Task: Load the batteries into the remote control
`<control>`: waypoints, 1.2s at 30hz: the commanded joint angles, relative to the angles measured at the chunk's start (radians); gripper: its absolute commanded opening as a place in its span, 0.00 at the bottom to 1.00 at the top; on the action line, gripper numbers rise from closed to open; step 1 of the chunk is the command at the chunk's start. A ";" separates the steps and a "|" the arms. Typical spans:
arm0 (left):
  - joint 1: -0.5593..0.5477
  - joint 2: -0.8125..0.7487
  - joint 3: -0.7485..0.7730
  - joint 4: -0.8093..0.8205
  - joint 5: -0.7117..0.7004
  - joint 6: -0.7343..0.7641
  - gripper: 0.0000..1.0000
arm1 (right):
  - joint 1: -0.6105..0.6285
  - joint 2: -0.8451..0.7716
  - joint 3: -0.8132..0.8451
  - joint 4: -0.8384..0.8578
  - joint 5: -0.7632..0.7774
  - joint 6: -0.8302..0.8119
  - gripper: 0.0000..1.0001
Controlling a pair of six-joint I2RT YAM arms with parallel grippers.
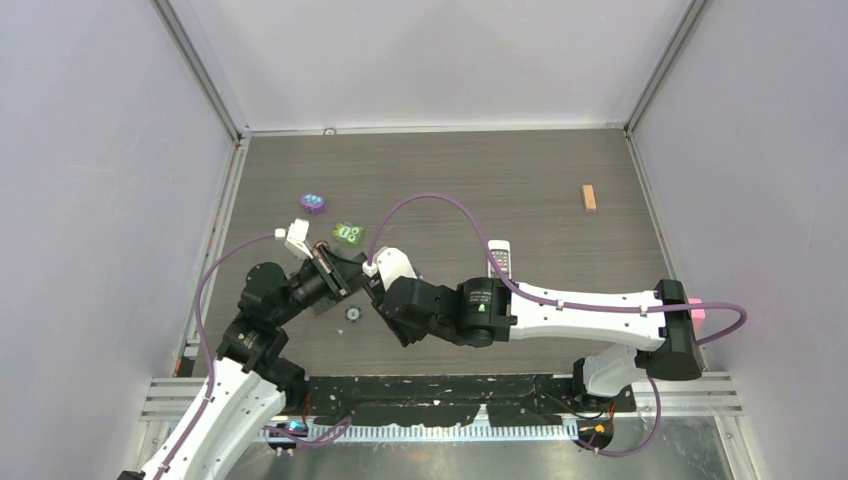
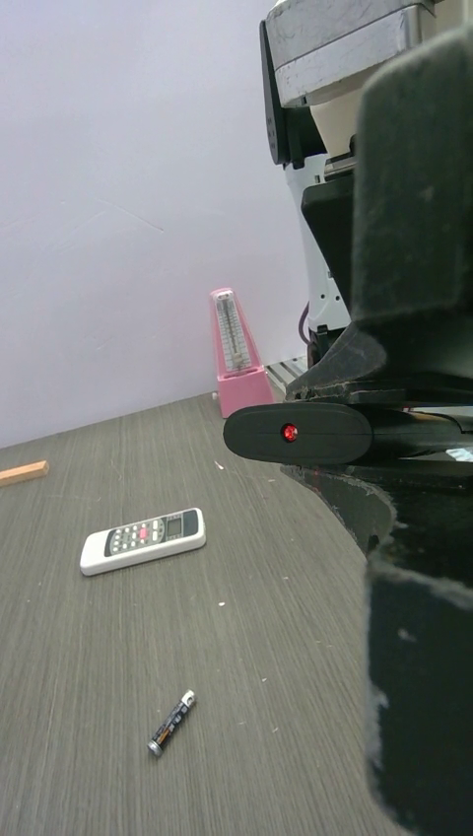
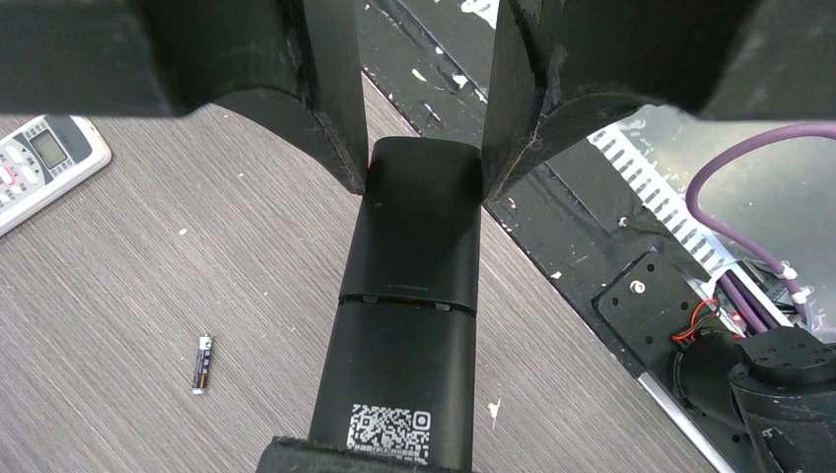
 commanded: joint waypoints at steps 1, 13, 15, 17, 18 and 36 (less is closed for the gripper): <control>-0.003 -0.013 0.023 0.079 0.039 -0.030 0.00 | -0.008 -0.010 -0.008 0.041 -0.032 -0.008 0.08; -0.003 -0.006 0.028 0.080 0.075 -0.130 0.00 | -0.032 0.018 -0.002 0.036 -0.092 -0.008 0.16; -0.003 -0.004 0.029 0.079 0.085 -0.145 0.00 | -0.038 0.027 0.006 0.032 -0.098 -0.007 0.17; -0.003 -0.002 0.031 0.077 0.094 -0.156 0.00 | -0.042 0.034 0.015 0.023 -0.095 -0.004 0.18; -0.003 -0.002 0.031 0.077 0.099 -0.160 0.00 | -0.045 0.038 0.018 0.023 -0.094 -0.004 0.18; -0.003 0.015 0.004 0.140 0.143 -0.207 0.00 | -0.081 0.082 0.075 0.031 -0.077 0.004 0.21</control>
